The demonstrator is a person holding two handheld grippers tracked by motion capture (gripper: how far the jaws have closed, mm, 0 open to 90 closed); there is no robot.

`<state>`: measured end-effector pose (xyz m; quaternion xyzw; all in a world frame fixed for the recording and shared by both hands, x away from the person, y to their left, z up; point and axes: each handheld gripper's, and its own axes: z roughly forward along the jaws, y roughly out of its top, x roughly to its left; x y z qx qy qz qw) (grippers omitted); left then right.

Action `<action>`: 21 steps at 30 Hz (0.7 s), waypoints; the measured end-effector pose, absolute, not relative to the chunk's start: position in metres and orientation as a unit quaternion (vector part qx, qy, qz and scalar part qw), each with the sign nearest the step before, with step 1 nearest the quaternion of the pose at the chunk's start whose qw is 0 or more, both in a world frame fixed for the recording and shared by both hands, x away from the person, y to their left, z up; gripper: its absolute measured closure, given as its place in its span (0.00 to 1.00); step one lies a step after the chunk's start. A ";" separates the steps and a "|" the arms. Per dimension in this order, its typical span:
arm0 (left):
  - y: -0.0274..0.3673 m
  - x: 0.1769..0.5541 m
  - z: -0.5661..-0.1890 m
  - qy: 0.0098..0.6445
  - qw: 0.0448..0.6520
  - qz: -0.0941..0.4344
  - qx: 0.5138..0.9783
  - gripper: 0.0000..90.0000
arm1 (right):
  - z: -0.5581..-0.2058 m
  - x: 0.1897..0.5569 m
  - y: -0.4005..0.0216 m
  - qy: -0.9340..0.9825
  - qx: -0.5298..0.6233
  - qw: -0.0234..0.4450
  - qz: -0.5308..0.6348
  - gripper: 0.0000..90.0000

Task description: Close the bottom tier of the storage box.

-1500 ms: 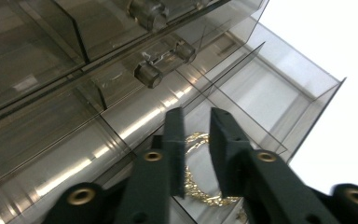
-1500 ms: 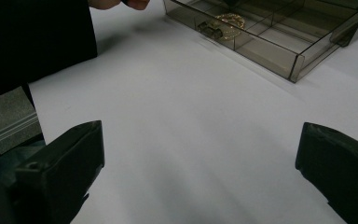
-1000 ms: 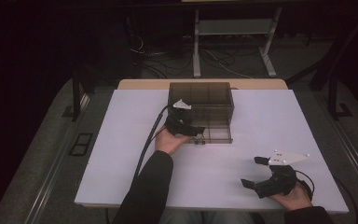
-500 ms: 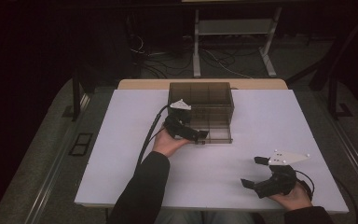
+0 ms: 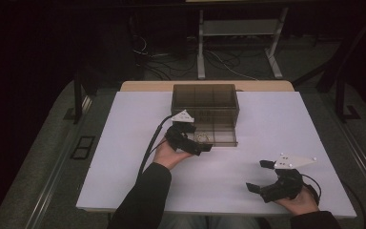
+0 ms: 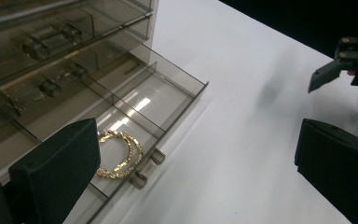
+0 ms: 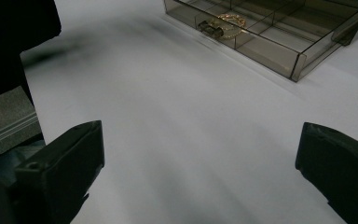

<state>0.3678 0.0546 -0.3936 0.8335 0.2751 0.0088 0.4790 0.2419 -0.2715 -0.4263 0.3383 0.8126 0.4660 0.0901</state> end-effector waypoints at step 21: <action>0.054 0.351 -0.409 0.231 0.445 -0.028 0.865 0.00 | -0.426 0.242 -0.271 0.813 0.338 0.091 0.466 0.01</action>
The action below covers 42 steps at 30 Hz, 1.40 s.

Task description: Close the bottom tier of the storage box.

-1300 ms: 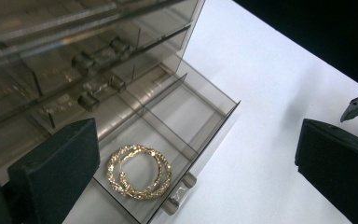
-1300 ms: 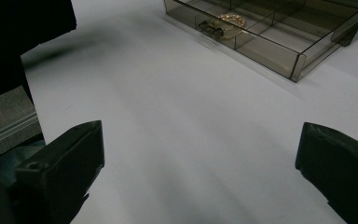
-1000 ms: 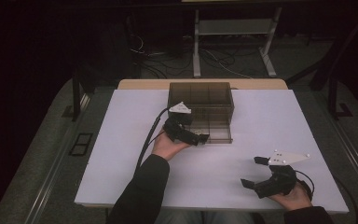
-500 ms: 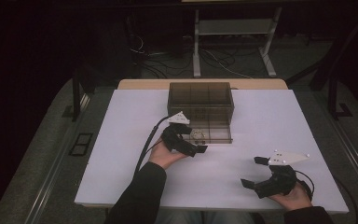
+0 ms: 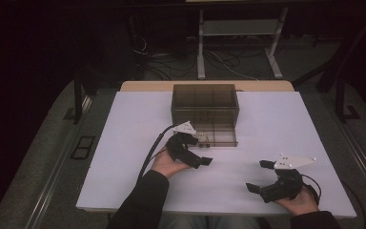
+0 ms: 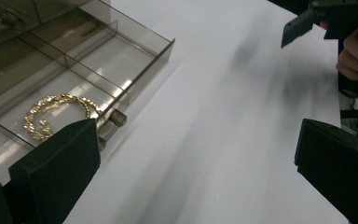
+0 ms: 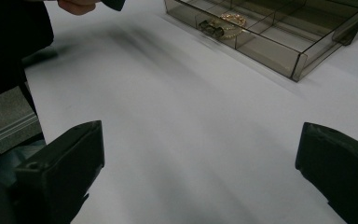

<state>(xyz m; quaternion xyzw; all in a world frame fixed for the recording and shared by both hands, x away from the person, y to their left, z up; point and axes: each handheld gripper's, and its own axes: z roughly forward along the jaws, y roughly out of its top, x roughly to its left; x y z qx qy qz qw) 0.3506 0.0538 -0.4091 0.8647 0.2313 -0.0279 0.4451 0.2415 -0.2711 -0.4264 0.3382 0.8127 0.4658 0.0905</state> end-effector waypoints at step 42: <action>0.046 0.364 -0.433 0.223 0.397 0.029 0.890 0.95 | -0.426 0.241 -0.271 0.813 0.338 0.090 0.466 0.01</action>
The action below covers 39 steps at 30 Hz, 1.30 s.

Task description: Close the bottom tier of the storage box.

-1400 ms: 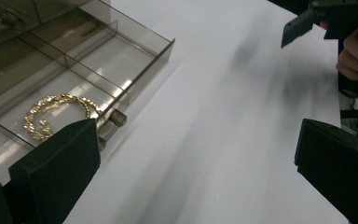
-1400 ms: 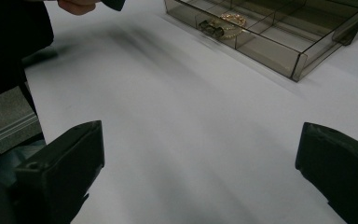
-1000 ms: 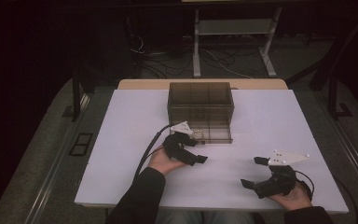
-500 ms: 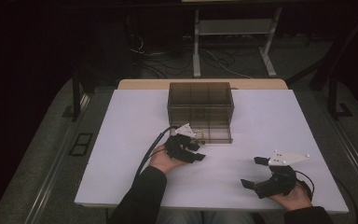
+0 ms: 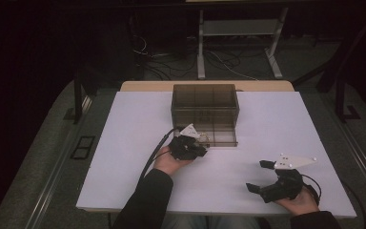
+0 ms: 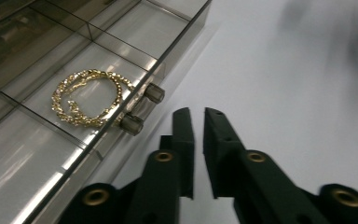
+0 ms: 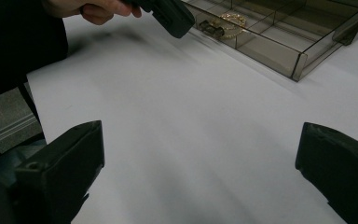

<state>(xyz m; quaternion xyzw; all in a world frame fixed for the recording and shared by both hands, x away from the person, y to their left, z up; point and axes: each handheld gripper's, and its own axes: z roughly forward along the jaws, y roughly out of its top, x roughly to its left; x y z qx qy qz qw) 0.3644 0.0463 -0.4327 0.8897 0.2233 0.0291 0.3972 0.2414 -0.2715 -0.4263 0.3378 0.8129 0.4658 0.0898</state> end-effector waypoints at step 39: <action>0.021 0.393 -0.437 0.203 0.347 0.051 0.914 0.99 | -0.426 0.241 -0.272 0.813 0.337 0.089 0.467 0.01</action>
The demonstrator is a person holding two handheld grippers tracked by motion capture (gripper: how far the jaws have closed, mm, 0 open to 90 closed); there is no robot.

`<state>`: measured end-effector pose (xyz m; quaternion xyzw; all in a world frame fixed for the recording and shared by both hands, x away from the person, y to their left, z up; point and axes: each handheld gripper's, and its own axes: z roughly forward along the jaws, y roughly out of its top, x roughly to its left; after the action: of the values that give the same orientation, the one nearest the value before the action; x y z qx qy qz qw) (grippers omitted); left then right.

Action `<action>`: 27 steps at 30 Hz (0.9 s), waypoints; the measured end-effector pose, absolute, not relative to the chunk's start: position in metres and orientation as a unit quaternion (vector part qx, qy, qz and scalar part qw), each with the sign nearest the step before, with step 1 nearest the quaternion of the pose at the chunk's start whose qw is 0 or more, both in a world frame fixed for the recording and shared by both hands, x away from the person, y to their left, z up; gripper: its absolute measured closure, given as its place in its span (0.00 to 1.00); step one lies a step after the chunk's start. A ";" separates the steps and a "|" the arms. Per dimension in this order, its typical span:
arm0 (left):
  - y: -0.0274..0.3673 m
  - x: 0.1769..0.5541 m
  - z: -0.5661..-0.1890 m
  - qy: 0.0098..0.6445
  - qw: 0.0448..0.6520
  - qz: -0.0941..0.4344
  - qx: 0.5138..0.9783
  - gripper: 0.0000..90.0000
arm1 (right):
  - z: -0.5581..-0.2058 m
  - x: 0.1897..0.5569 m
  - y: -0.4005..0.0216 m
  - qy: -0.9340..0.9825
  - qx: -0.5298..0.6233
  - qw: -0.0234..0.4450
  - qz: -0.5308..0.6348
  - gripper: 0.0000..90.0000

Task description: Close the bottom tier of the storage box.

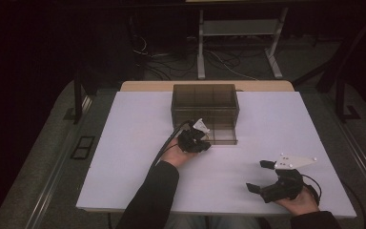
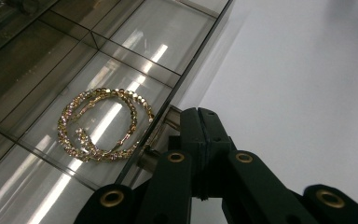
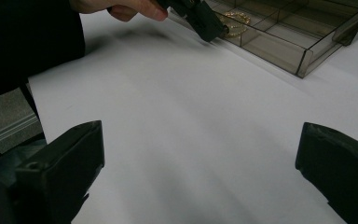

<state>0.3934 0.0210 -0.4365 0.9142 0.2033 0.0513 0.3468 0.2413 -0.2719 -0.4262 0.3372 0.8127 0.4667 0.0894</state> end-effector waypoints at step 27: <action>0.014 0.412 -0.441 0.231 0.341 0.049 0.910 0.99 | -0.426 0.241 -0.273 0.811 0.340 0.090 0.468 0.01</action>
<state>0.4117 0.0140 -0.4414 0.9100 0.2308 0.0493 0.3408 0.2409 -0.2732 -0.4259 0.3397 0.8106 0.4684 0.0899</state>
